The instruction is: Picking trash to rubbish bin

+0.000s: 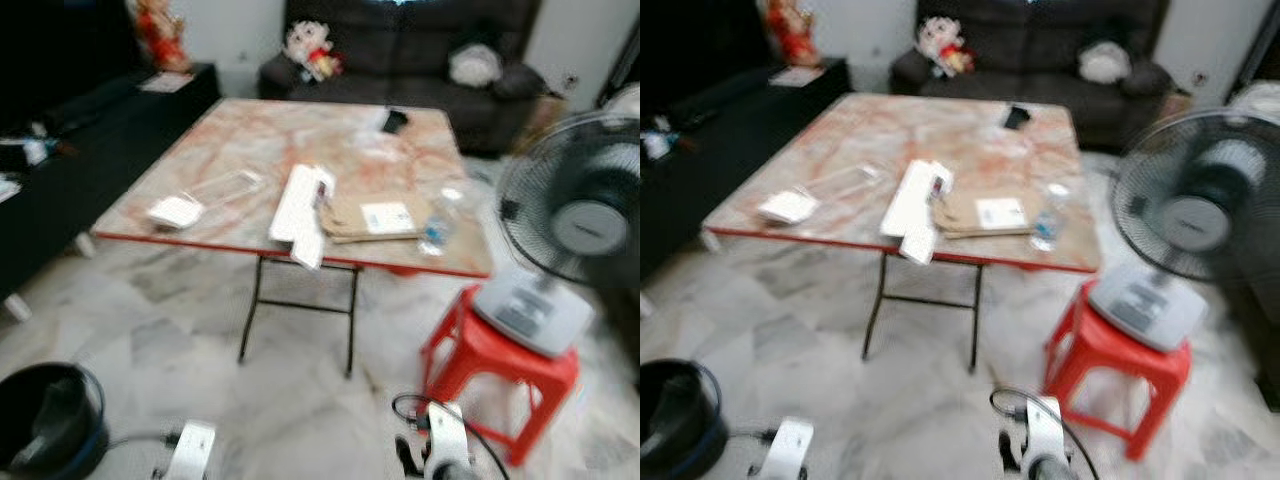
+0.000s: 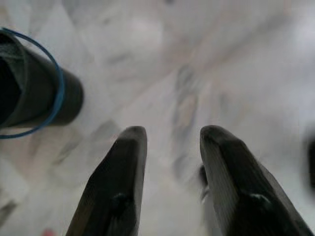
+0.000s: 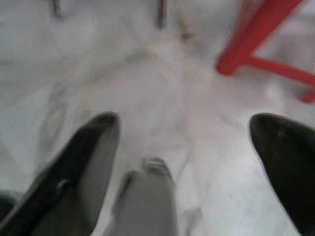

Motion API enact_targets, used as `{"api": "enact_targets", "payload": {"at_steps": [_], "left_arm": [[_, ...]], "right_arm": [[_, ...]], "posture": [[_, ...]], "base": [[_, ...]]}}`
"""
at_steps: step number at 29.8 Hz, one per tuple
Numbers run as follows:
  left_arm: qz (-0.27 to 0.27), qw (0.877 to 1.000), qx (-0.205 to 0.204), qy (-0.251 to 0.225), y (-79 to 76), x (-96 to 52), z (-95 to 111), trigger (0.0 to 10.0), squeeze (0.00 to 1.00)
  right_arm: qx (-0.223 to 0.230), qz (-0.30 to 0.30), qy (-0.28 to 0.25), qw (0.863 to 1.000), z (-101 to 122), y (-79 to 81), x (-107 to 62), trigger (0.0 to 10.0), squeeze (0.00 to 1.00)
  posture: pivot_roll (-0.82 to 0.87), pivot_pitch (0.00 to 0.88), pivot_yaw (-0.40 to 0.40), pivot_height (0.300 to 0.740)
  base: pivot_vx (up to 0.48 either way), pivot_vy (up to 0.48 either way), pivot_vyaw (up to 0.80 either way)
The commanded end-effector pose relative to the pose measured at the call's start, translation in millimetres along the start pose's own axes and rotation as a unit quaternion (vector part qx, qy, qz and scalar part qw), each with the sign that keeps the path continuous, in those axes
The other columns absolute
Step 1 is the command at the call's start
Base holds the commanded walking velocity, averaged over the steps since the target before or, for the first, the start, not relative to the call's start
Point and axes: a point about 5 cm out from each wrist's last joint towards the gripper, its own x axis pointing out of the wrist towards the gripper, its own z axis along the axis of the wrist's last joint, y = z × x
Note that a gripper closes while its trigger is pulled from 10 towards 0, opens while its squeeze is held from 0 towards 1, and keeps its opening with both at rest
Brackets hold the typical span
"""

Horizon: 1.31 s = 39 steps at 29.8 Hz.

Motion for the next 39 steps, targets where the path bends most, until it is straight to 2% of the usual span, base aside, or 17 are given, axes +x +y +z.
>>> {"api": "enact_targets", "payload": {"at_steps": [1,7,23,34,39], "left_arm": [[-0.003,1.000,-0.003,0.020,-2.0,-2.0,-10.4,10.0,0.00],[-0.004,1.000,-0.006,0.022,-2.6,-2.3,-11.3,10.0,0.00],[-0.005,1.000,-0.021,0.013,-3.6,-2.0,-8.2,10.0,0.00],[-0.010,0.999,-0.029,0.018,-4.0,-2.3,-10.1,10.0,0.00],[-0.011,0.999,-0.028,0.019,-3.8,-2.6,-11.4,10.0,0.00]], "right_arm": [[-0.007,0.003,-0.026,1.000,18.6,1.9,2.8,10.0,0.00],[-0.007,0.005,-0.027,1.000,18.5,2.7,2.9,10.0,0.00],[0.000,0.012,-0.044,0.999,28.4,5.9,4.1,10.0,0.00],[-0.002,0.008,-0.028,1.000,19.3,2.0,2.8,10.0,0.00],[-0.004,0.010,-0.027,1.000,18.0,3.3,2.8,10.0,0.00]], "posture": [[0.01,0.000,-0.035,0.740],[0.01,0.000,-0.035,0.740],[0.02,0.000,-0.037,0.740],[0.01,0.000,-0.032,0.740],[0.01,0.000,-0.029,0.740]], "base": [[0.000,0.000,-0.74],[0.000,0.000,-0.74],[0.000,0.000,0.00],[0.000,0.057,0.00],[0.000,0.313,-0.78]]}}
